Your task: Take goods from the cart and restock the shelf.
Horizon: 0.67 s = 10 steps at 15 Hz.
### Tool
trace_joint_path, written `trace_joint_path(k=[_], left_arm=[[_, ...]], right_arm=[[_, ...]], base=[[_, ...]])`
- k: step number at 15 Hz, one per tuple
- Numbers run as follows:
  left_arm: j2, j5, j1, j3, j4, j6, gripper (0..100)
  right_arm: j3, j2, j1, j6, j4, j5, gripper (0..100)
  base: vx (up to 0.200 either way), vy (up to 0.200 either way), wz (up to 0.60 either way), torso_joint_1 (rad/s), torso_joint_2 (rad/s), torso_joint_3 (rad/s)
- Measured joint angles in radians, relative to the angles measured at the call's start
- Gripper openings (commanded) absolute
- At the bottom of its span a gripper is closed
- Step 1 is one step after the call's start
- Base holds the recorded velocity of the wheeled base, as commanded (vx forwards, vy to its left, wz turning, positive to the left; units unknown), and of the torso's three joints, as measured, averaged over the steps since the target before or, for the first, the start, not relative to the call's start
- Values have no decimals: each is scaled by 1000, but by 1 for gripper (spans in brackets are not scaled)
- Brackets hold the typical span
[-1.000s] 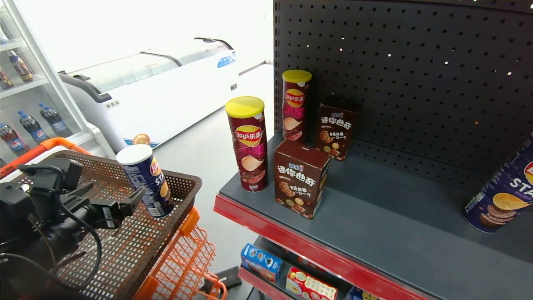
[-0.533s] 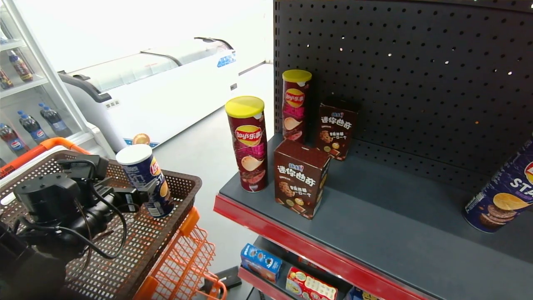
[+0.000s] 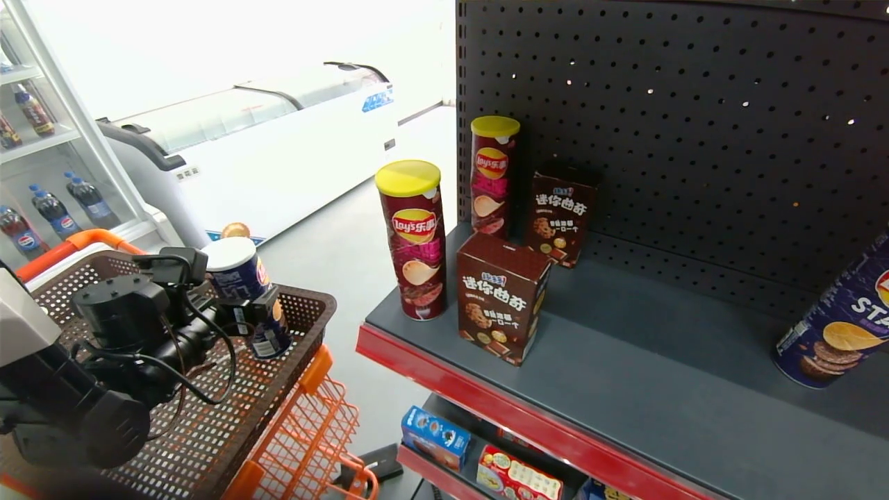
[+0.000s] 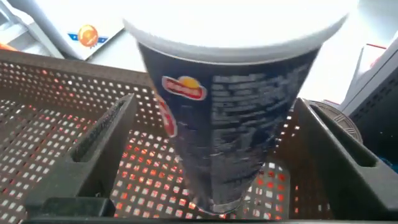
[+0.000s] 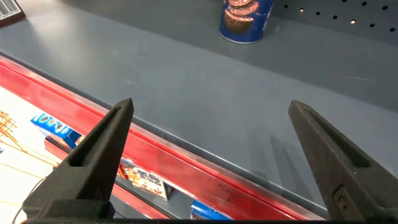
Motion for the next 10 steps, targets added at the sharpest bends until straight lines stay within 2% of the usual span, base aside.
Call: trace_joint_path(k=[10], left_arm=[[97, -1, -14, -118, -15, 10, 100]], right_arm=[[0, 0, 0, 0, 0, 0, 100]], base=[[0, 0, 0, 0, 0, 0]])
